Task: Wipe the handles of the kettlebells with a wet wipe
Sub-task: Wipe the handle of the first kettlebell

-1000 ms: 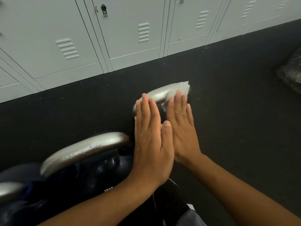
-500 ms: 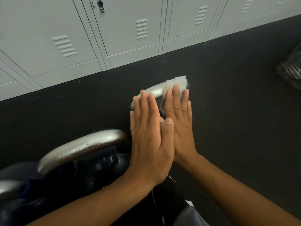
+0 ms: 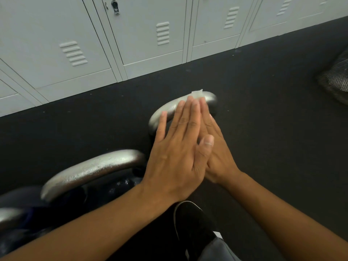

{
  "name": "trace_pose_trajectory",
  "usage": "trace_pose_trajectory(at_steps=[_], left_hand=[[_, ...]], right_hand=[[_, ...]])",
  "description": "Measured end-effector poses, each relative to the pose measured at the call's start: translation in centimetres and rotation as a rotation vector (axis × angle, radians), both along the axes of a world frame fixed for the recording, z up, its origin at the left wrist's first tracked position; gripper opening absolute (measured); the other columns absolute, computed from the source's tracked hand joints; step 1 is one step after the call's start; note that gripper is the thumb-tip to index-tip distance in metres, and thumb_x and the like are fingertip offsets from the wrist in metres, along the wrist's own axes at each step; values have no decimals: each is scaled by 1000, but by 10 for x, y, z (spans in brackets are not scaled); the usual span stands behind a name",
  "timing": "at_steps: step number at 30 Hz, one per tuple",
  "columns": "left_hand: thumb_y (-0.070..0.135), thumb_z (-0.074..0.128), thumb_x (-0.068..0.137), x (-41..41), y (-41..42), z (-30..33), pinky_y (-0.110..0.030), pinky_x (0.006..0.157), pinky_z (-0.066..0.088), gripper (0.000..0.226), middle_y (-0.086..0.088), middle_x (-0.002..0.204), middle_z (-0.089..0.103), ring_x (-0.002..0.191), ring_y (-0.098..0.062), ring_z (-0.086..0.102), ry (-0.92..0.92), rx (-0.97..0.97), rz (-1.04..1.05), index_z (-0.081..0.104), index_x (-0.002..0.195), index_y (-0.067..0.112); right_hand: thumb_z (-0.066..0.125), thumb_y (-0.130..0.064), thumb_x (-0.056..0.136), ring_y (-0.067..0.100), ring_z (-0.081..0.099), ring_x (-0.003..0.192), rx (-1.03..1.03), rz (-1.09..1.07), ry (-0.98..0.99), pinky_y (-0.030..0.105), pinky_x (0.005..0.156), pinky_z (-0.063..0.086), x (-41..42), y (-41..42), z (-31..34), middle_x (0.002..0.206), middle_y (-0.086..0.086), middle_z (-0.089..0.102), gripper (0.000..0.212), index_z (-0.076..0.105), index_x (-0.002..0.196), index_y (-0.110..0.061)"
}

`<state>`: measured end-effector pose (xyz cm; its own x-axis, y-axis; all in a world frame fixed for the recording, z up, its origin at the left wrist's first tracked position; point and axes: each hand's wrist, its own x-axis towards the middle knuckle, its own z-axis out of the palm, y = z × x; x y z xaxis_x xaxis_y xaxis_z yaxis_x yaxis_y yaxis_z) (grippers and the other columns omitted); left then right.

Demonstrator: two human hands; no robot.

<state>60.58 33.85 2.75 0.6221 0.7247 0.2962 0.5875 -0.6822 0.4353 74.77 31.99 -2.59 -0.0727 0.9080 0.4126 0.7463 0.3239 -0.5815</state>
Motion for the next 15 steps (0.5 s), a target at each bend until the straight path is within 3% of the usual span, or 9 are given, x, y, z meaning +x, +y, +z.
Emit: trace_pose_trajectory(at_steps=[3, 7, 11, 15], left_hand=[[52, -8, 104, -1, 2, -2, -55, 129, 1, 73, -2, 174, 0, 160, -12, -7, 47, 24, 54, 6, 165, 14], [49, 13, 108, -4, 5, -8, -59, 128, 3, 69, -7, 174, -1, 160, -20, -10, 213, 136, 113, 10, 165, 9], [44, 27, 105, -14, 5, -8, -63, 125, 4, 78, -16, 170, -19, 158, -29, -18, 471, 229, 130, -6, 163, 4], [43, 21, 105, -8, 0, 6, -59, 124, -13, 83, -23, 159, -41, 151, -36, -35, 663, 262, 164, -28, 154, -1]], right_hand=[[39, -19, 107, 22, 1, 163, 20, -62, 12, 55, 130, 13, 8, 1, -3, 175, 0, -5, 67, 7, 165, -10], [30, -26, 106, 19, 3, 163, -17, -181, 63, 46, 132, 10, 18, 6, 2, 175, 8, 9, 65, 15, 165, -5], [26, -28, 106, 13, 9, 162, -18, -221, 193, 45, 132, 14, 13, 12, 16, 173, 2, 20, 62, 22, 165, -7], [23, -26, 108, 18, 12, 162, 34, -203, 201, 50, 130, 18, 6, 16, 20, 170, 6, 29, 58, 35, 160, -6]])
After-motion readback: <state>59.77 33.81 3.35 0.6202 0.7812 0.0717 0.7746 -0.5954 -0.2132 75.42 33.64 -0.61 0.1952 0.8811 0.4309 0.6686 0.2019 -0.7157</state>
